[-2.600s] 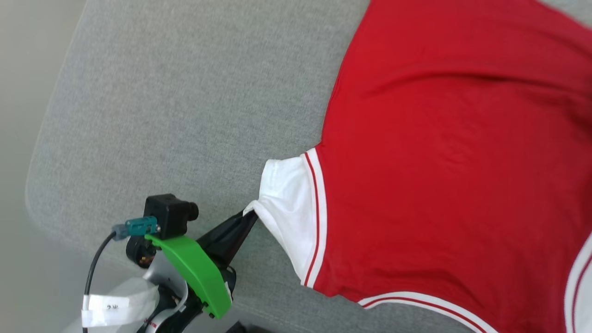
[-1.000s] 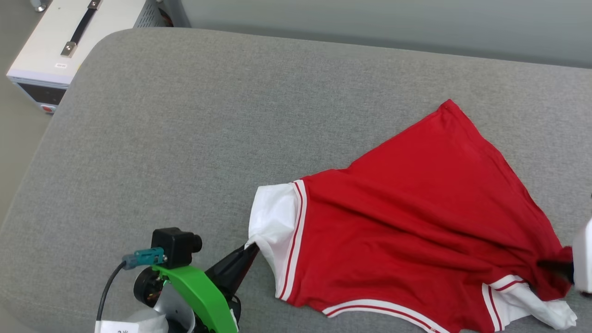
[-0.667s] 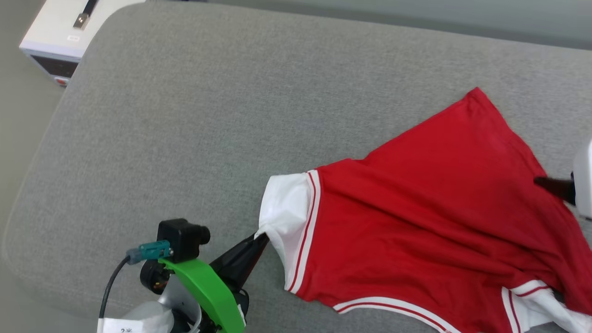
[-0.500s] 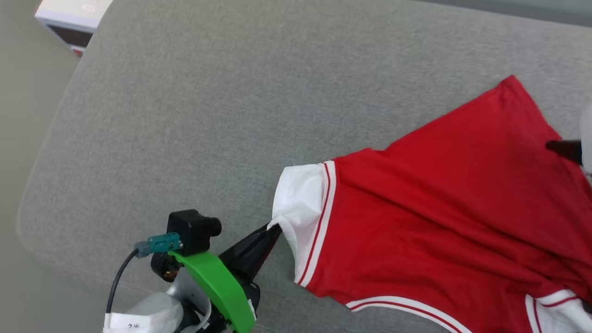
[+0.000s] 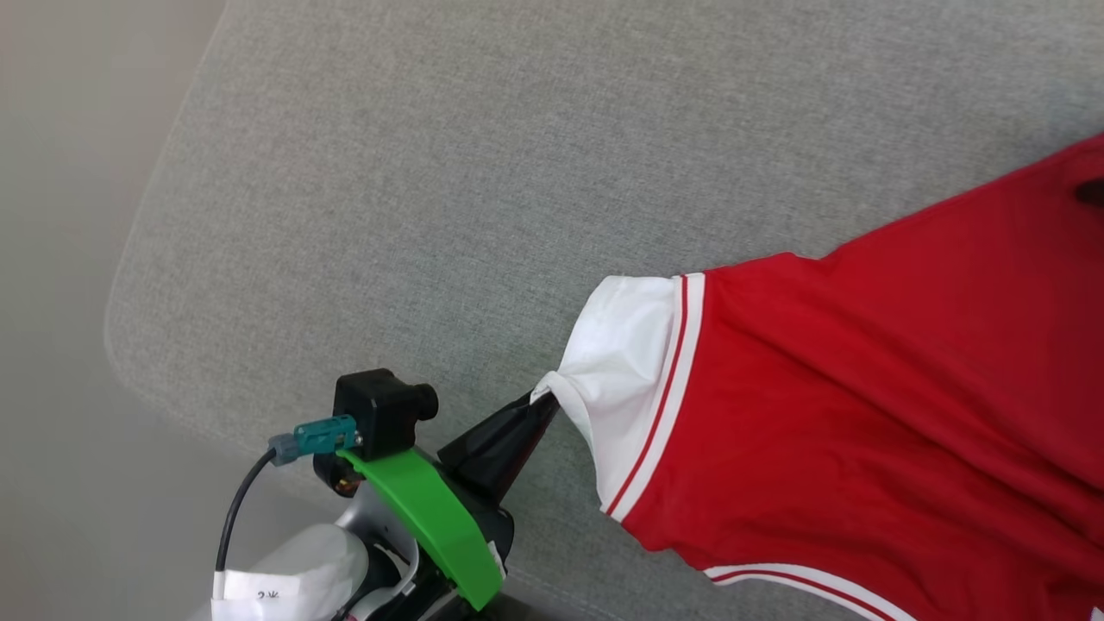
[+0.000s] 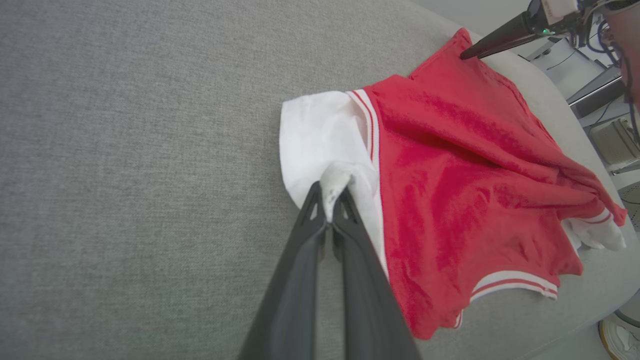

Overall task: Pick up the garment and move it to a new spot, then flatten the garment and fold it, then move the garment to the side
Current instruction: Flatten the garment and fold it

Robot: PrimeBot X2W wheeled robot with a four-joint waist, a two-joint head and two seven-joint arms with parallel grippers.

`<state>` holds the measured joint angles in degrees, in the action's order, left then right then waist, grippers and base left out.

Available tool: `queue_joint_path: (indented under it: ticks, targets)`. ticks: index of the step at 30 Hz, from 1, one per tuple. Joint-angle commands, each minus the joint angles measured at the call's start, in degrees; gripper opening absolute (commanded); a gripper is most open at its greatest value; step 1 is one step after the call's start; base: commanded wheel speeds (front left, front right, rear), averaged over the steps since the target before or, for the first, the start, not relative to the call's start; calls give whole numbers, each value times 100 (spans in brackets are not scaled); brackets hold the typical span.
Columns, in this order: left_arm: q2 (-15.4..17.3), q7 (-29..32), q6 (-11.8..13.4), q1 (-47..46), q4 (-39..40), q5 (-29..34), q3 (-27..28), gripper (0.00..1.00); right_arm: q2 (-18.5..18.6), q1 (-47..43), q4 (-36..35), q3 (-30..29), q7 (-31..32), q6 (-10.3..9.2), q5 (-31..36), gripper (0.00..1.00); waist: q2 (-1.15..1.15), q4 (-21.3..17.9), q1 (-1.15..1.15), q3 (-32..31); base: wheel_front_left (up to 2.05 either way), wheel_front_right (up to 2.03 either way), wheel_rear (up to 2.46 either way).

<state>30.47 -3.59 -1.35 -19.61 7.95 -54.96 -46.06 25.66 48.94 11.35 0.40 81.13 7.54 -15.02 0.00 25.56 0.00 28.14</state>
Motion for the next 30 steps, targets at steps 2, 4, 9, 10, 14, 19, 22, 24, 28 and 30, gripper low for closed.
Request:
queue_joint_path:
  ticks: [2,4,9,10,14,19,22,24,28,30]
  targets:
    - [-76,-68,-56,-139,-19,79,-9,0,64,104,155,97,-30,-5,108,100,0,195,0,203,0,0,0]
    - [-103,-85,-70,-159,-39,81,-15,0,111,89,258,171,-17,-5,138,100,0,222,0,229,0,0,0]
    - [-139,-114,-101,-179,-112,77,-32,0,169,-122,414,266,88,-5,103,100,0,273,0,256,0,0,0]
    - [-144,-120,-105,-182,-128,72,-32,0,182,-191,415,294,122,-5,82,100,0,279,0,254,0,0,0]
    - [-141,-136,-116,-186,-181,56,-24,0,195,-417,401,329,271,-5,-17,60,0,282,0,235,0,0,0]
    - [-124,-137,-109,-197,-209,44,-12,0,172,-555,337,321,321,-5,-77,0,0,254,0,196,0,0,0]
    - [-109,-131,-100,-201,-226,44,-11,0,155,-577,308,301,193,-5,-81,0,0,225,0,151,0,0,0]
    - [-96,-125,-92,-195,-243,36,-10,0,134,-570,318,277,73,-5,-82,0,0,198,0,105,0,0,0]
    - [-70,-142,-65,-184,-297,20,20,0,84,-562,349,239,-306,-5,-110,0,0,130,0,-52,0,0,0]
    - [-53,-163,-44,-177,-322,14,47,0,47,-560,378,203,-543,-5,-147,0,0,80,0,-166,0,0,0]
